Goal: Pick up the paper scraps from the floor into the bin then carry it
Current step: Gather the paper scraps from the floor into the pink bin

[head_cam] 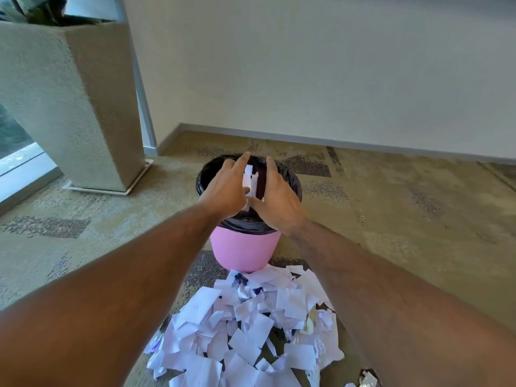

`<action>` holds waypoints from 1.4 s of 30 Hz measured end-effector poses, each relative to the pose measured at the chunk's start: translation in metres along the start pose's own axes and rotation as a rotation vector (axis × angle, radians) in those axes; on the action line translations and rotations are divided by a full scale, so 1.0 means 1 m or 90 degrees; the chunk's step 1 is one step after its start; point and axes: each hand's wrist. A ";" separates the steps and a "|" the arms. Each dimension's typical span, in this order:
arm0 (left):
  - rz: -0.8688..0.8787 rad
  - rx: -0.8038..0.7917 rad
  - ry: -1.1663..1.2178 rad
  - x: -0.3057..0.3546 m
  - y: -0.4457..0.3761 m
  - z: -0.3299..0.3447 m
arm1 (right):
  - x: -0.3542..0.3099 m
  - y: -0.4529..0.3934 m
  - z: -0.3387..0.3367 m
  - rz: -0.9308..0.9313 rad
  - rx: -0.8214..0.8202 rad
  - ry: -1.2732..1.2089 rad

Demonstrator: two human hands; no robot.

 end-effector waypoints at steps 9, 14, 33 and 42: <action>0.093 0.094 0.034 -0.034 0.060 0.016 | -0.014 0.075 0.031 -0.104 0.141 0.144; 0.149 0.210 -0.091 -0.076 0.132 0.035 | -0.027 0.138 0.068 -0.152 0.119 0.216; -0.278 -0.377 -0.248 -0.194 0.191 0.145 | 0.003 0.223 0.162 0.194 -0.440 0.077; -0.221 -0.298 -0.225 -0.170 0.202 0.164 | -0.005 0.227 0.184 0.195 -0.357 0.047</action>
Point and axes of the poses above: each hand's wrist, its own y-axis away from the middle knuckle, its own z-axis out of the palm, x = y × z, and after that the axes turned 13 degrees about -z, right-handed
